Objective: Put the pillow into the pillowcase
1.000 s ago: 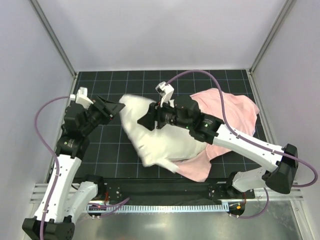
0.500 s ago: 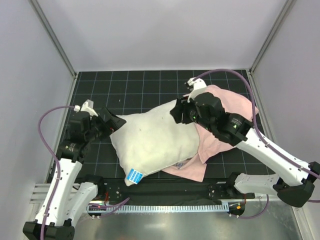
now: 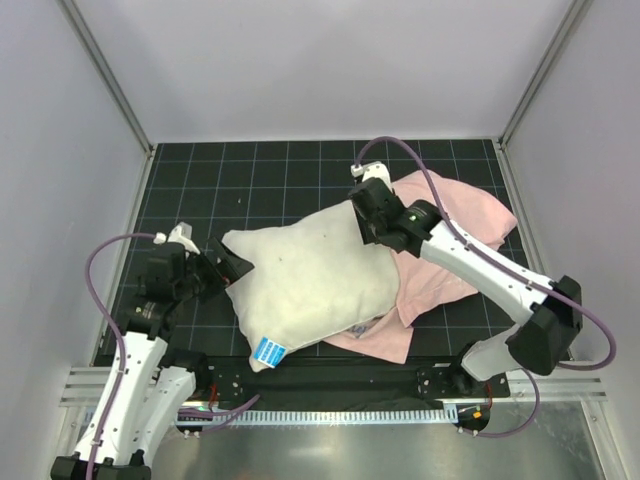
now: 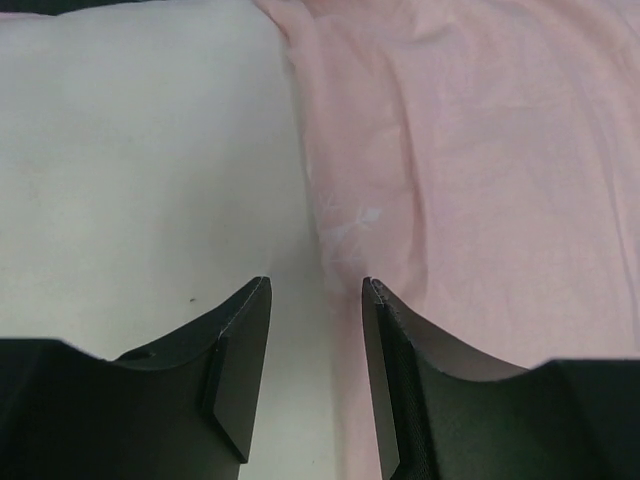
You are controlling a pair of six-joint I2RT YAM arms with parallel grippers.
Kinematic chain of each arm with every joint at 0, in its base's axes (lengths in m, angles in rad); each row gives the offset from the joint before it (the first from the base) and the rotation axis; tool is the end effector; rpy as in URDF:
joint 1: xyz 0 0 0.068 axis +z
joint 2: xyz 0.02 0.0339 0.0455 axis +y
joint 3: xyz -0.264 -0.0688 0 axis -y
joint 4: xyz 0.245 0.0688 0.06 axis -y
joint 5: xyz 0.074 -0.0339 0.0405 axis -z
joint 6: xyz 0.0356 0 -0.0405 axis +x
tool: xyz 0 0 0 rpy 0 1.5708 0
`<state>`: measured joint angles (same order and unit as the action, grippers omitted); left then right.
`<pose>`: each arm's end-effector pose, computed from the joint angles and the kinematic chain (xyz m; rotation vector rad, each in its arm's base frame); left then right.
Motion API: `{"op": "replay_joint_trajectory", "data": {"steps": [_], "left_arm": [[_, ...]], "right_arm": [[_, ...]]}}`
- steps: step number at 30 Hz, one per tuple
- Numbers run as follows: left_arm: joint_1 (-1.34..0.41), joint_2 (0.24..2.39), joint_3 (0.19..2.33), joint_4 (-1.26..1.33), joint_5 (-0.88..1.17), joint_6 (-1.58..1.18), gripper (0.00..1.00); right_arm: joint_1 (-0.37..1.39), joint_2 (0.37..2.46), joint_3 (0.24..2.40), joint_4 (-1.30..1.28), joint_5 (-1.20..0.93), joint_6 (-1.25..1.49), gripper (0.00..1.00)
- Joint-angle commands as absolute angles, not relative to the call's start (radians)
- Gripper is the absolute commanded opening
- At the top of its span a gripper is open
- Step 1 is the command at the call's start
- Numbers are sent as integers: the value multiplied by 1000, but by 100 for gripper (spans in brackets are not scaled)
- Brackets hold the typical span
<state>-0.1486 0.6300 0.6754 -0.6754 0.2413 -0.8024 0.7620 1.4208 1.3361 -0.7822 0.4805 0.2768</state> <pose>0.1337 -0.0286 0.2761 -0.6019 2.2152 -0.7803 0.2270 0.1939 0.3331 -0.3524 2.2872 -0.0700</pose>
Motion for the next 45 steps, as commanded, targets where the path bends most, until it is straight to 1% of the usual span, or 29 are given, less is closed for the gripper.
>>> {"op": "replay_joint_trajectory", "data": {"steps": [1,4,7,10,11,12,13,15,16,18,19,20,21,23,24,25,26,27,29,32,36,40,43,44,45], "left_arm": [[-149,624,647,-669,282,-813,97],[-147,626,598,-620,313,-853,97],[-153,640,543,-552,327,-888,97],[-170,666,506,-494,324,-908,95],[-176,673,502,-482,321,-911,95],[-182,679,486,-454,318,-920,93],[-204,695,480,-437,316,-925,89],[-228,710,465,-390,319,-942,81],[-263,715,450,-333,315,-963,71],[-314,736,440,-284,272,-986,60],[-340,744,443,-243,247,-1002,52],[-406,761,449,-230,183,-1006,48],[-440,768,456,-213,149,-1012,41],[-555,785,477,-168,74,-1028,36],[-596,805,483,-144,14,-1031,32],[-632,819,489,-129,-32,-1035,31],[-705,834,517,-108,-66,-1040,30],[-736,875,534,-95,-124,-1039,27],[-828,922,593,-62,-167,-1028,24],[-917,995,694,-41,-245,-984,20],[-931,1029,801,-74,-278,-937,18],[-930,974,851,-156,-368,-888,15],[-930,904,805,-175,-422,-885,7],[-930,890,789,-176,-429,-887,3],[-930,873,760,-190,-437,-887,2]], "right_arm": [[764,1474,1420,-828,638,253,48],[765,1542,1459,-906,785,302,47],[770,1586,1479,-960,902,344,44],[772,1617,1496,-976,925,351,31],[775,1624,1499,-977,930,350,19],[778,1637,1509,-979,928,351,10],[781,1643,1519,-979,924,350,5],[807,1652,1551,-985,875,342,4],[824,1648,1557,-979,855,334,4],[883,1632,1583,-939,752,304,4],[902,1612,1594,-921,692,292,4],[928,1603,1603,-892,589,285,4],[948,1595,1623,-878,522,281,4],[969,1574,1635,-826,399,281,4],[982,1571,1638,-804,250,282,4],[982,1572,1637,-784,180,284,4],[983,1580,1638,-746,114,285,4],[983,1589,1643,-735,56,296,4],[983,1615,1649,-729,23,301,4],[983,1618,1680,-735,29,313,4],[968,1577,1752,-776,84,318,4],[896,1517,1776,-864,181,330,4],[829,1439,1660,-829,170,336,4],[812,1422,1585,-815,161,342,4],[799,1396,1553,-789,147,344,4]]}}
